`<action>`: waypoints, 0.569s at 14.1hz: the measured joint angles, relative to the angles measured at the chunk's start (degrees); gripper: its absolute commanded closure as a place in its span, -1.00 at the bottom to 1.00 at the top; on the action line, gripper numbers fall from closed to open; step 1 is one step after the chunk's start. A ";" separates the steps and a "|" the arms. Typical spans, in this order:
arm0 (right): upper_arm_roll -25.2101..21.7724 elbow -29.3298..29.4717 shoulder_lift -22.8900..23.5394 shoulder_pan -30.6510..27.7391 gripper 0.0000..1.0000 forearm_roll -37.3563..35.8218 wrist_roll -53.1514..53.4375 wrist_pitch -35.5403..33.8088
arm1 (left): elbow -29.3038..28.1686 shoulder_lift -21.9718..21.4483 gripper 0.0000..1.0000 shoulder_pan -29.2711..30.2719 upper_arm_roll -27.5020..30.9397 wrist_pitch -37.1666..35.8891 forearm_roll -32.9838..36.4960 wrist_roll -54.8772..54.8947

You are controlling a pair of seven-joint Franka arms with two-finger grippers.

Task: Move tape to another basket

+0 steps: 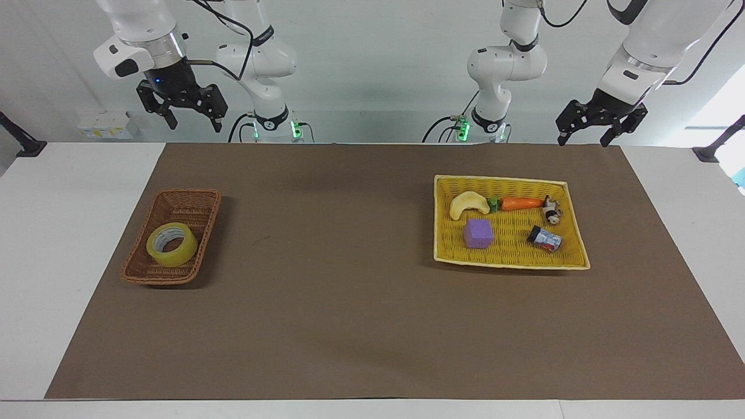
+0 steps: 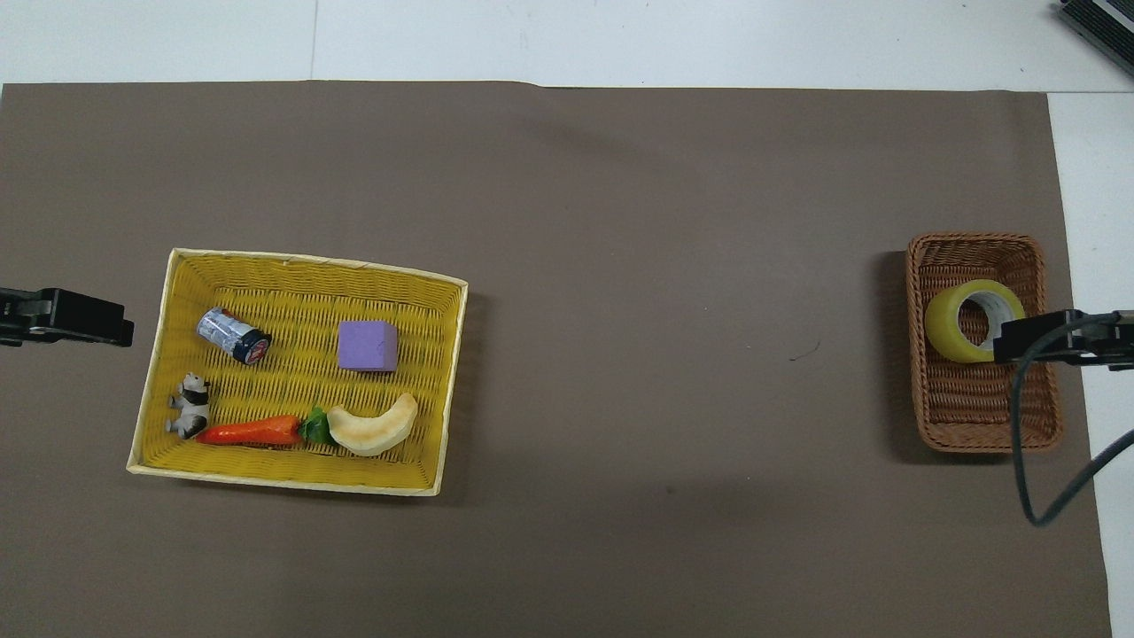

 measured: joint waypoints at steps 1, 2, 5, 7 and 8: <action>0.00 0.00 0.00 0.00 -1.00 0.00 -0.01 0.00 | 0.00 0.00 -1.00 0.00 0.00 0.00 0.00 0.00; 0.00 0.00 0.00 0.00 -1.00 0.00 -0.03 0.00 | 0.00 0.00 -1.00 0.00 0.00 0.00 0.00 0.00; -0.01 0.18 0.07 -0.01 -1.00 -0.03 -1.30 0.04 | 0.00 0.00 -1.00 0.00 0.00 0.00 0.00 0.00; -0.10 1.98 0.98 -0.09 -1.00 -0.10 -2.69 0.02 | 0.00 0.00 -1.00 0.00 0.00 0.00 0.00 0.00; -0.16 3.05 1.63 -0.23 -1.00 -0.11 -2.82 0.02 | 0.00 0.00 -1.00 0.00 0.00 0.00 0.00 0.00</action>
